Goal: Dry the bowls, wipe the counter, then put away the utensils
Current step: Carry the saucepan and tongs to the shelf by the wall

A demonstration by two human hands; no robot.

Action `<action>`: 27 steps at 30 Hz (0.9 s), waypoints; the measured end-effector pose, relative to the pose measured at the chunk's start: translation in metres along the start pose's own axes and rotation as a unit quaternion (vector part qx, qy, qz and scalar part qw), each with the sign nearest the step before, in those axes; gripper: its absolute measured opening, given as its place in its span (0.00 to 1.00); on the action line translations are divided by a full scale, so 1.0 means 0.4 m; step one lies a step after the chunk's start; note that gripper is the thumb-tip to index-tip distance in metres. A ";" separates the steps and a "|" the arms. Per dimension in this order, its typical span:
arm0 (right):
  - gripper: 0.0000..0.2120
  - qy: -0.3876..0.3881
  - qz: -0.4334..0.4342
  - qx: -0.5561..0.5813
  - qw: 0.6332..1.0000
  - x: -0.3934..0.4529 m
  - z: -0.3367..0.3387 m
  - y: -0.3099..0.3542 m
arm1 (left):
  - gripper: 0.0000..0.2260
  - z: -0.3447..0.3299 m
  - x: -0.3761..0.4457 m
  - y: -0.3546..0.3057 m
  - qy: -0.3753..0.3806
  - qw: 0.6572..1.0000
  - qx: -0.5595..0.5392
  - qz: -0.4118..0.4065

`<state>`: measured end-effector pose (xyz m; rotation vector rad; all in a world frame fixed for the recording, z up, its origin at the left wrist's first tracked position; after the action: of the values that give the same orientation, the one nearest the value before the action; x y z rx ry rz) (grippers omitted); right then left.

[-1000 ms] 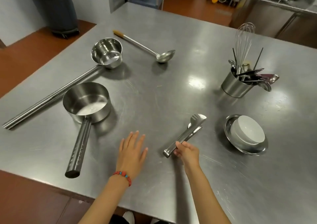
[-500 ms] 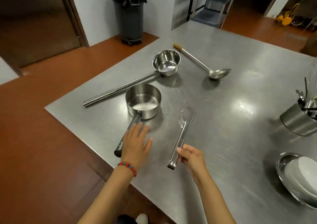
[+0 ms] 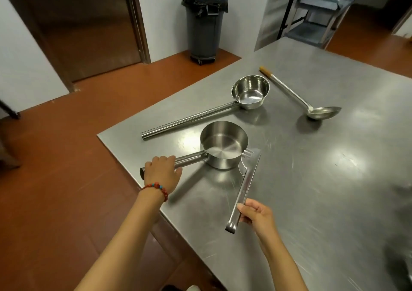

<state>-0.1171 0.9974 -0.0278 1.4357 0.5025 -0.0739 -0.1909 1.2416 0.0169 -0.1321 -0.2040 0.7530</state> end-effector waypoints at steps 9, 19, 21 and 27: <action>0.05 -0.008 0.004 0.008 1.000 0.020 -0.007 0.005 | 0.20 -0.013 0.041 0.037 0.109 0.968 -0.201 0.106; 0.05 -0.005 -0.001 0.007 1.000 0.009 -0.008 -0.002 | 0.07 -0.078 -0.053 -0.019 0.307 0.687 -0.561 0.345; 0.04 -0.003 0.003 0.008 1.000 0.002 -0.002 0.003 | 0.07 -0.080 -0.069 -0.041 0.261 0.683 -0.581 0.358; 0.03 0.022 0.018 0.021 0.999 -0.010 0.015 0.032 | 0.07 -0.067 -0.139 -0.083 0.174 0.701 -0.597 0.349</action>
<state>-0.1145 0.9928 -0.0143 1.4898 0.5135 -0.0243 -0.2020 1.1780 -0.0105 -1.6826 -0.2552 1.2303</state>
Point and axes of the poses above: each hand's wrist, its own x-axis towards the middle knuckle, its own z-axis out of the back of the hand, y = z × x, the point moved 1 cm from there along x, towards the middle knuckle, and after that the axes turned 13 degrees about -y, right-handed, at the moved point
